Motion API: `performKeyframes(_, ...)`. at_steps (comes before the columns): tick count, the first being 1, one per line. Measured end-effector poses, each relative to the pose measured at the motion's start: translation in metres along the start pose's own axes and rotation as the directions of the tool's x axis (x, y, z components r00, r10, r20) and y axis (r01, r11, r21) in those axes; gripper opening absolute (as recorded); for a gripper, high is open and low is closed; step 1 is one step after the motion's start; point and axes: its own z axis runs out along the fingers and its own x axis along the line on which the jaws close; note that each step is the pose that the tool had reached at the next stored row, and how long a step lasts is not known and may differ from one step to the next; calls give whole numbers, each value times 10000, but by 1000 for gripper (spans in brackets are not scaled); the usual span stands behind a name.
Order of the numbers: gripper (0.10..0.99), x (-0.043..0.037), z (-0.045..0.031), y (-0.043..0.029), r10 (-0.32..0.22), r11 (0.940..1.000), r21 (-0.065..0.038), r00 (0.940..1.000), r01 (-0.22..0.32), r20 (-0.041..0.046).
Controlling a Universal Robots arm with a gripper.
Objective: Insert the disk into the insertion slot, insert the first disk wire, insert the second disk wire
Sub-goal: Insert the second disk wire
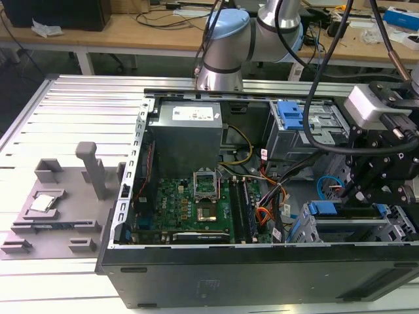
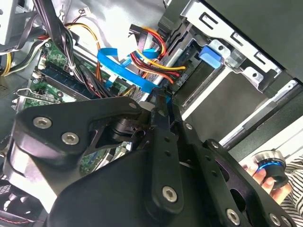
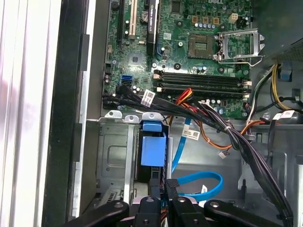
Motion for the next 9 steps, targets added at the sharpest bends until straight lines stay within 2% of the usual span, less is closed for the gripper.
performKeyframes(9, 161, 37, 52, -2, 1, 10000, 0, 10000, -1, -4)
